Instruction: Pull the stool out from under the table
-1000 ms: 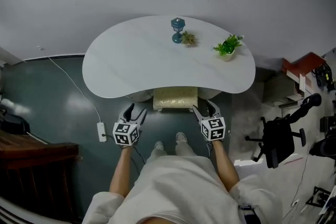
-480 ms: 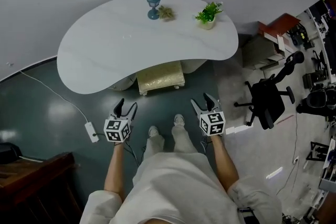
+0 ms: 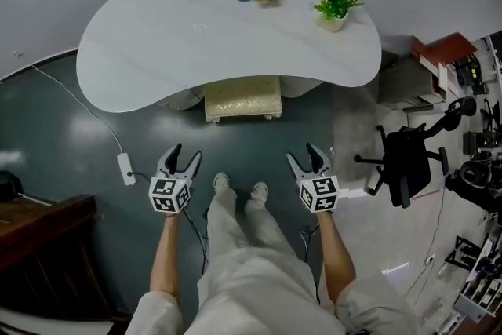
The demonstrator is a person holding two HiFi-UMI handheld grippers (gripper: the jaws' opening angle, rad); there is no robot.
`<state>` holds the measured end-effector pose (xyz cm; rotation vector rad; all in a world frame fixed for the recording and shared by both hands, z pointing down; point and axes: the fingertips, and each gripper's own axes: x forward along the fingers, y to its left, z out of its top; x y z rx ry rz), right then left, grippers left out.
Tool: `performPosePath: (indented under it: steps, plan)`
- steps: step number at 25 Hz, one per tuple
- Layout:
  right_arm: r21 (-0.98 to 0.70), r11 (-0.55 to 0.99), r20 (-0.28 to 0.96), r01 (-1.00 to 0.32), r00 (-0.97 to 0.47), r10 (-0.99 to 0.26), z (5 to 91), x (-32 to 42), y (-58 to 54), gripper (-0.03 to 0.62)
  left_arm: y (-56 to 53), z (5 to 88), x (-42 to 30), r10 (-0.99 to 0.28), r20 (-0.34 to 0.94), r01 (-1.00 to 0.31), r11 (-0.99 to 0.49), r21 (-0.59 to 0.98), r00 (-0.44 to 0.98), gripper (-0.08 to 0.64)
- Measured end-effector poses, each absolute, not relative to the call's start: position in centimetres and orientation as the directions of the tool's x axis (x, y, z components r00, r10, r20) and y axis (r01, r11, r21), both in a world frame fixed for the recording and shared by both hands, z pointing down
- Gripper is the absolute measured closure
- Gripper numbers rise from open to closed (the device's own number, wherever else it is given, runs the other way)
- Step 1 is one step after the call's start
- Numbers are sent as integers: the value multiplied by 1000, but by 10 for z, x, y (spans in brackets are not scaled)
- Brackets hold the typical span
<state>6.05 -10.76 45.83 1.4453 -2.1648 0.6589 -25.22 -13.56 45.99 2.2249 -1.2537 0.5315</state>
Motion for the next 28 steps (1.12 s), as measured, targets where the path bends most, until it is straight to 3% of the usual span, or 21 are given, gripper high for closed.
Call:
performPosePath:
  steps: [28]
  plan:
    - [-131, 354, 677, -926, -345, -650, 815, 86, -131, 336, -155, 813, -226, -613, 627, -871, -417, 261, 481, 295]
